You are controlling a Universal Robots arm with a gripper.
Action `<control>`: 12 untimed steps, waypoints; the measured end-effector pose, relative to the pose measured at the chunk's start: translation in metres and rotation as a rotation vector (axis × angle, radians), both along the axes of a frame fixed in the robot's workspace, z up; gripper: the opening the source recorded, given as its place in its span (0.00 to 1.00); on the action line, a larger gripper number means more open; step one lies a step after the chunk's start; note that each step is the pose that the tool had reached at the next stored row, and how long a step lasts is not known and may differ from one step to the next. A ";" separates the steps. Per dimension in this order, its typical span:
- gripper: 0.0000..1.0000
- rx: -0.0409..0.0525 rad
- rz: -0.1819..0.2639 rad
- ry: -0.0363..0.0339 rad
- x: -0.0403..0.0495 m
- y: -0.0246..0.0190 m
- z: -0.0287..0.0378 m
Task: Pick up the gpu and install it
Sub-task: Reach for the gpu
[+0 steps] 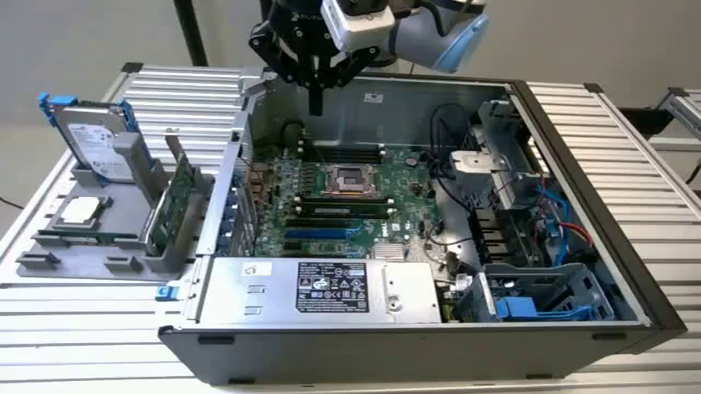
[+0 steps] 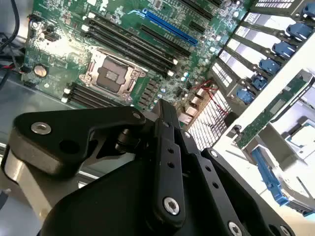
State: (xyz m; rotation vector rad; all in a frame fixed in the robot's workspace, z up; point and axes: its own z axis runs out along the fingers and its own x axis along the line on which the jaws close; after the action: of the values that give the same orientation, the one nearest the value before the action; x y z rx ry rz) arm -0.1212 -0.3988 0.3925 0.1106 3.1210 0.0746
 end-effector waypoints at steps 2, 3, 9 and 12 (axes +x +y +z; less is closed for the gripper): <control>0.00 0.0001 0.000 0.0008 0.0000 0.0000 -0.0001; 0.00 0.0000 0.000 0.0017 0.0000 0.0000 -0.0001; 0.00 0.0000 0.000 0.0022 0.0000 0.0000 -0.0001; 0.00 0.0000 0.000 0.0023 0.0000 0.0000 -0.0001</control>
State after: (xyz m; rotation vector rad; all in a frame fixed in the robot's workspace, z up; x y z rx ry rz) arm -0.1212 -0.3988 0.3924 0.1109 3.1233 0.0746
